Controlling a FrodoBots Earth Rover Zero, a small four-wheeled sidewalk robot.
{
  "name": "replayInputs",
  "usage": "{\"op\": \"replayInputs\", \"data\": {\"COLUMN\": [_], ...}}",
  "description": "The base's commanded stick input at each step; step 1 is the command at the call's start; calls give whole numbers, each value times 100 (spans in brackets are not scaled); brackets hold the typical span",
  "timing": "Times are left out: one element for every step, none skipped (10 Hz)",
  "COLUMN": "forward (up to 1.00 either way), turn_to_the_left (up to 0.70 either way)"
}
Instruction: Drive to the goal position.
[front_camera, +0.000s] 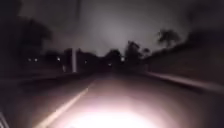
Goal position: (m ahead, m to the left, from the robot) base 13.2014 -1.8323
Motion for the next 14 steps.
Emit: {"op": "replayInputs", "data": {"forward": [70, 70, 70, 70, 70, 70, 70, 70, 70, 70, 70, 70, 70, 70], "turn_to_the_left": [0, 0, -25, -9, -13, -31, -9, 0, 0, 0, 0, 0, 0, 0]}}
